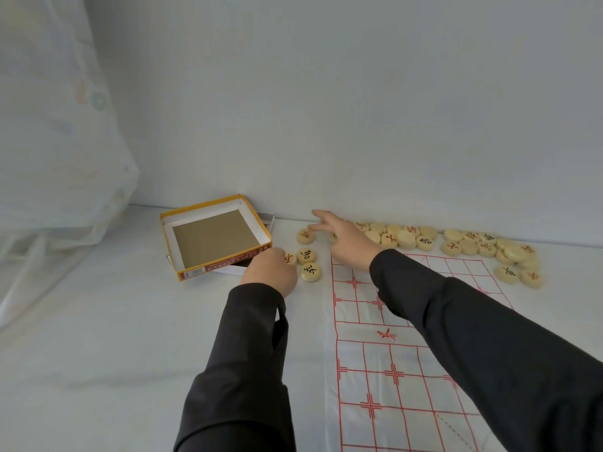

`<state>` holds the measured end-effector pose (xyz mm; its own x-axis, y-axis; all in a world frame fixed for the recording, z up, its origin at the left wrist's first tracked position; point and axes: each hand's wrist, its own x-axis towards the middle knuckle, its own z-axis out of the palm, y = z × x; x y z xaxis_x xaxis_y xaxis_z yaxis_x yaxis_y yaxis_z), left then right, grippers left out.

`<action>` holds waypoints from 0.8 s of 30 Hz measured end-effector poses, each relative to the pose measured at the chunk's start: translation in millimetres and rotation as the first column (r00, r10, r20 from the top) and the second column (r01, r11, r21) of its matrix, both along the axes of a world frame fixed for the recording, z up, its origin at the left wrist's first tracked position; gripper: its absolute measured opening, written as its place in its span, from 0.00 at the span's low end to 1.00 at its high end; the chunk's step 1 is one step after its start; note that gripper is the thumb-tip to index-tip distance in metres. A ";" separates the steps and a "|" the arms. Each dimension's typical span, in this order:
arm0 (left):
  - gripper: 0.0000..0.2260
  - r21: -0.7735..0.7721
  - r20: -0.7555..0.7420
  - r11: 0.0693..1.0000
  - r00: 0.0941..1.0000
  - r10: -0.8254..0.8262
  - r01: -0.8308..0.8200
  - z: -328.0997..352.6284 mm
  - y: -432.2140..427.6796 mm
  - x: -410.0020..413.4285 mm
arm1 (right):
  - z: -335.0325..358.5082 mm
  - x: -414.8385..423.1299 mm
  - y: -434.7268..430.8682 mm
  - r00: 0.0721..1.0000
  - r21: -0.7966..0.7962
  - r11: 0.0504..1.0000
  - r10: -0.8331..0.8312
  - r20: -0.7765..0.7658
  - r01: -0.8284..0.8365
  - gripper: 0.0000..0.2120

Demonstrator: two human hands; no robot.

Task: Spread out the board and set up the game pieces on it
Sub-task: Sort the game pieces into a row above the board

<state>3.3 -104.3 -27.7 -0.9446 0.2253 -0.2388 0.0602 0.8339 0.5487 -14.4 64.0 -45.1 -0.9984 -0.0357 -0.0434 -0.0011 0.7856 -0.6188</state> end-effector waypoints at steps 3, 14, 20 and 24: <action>0.15 0.016 0.006 1.000 1.000 -0.003 0.003 0.8 1.1 0.2 | -2.5 11.0 12.0 0.974 0.024 0.986 -0.158 -0.164 0.164 0.34; 0.15 0.023 0.032 1.000 0.999 0.004 -0.005 1.2 3.3 2.5 | 2.3 8.0 -18.4 0.999 -0.069 0.998 0.002 -0.046 -0.005 0.34; 0.13 -0.014 0.059 1.000 0.998 -0.003 0.003 -1.9 2.8 -0.8 | 0.3 -1.9 0.9 0.957 0.146 0.961 -0.205 -0.203 0.236 0.28; 0.14 0.027 -0.027 0.998 0.998 0.057 -0.056 2.3 3.4 4.4 | 1.6 -2.9 3.7 0.990 0.237 0.961 -0.133 -0.053 0.142 0.28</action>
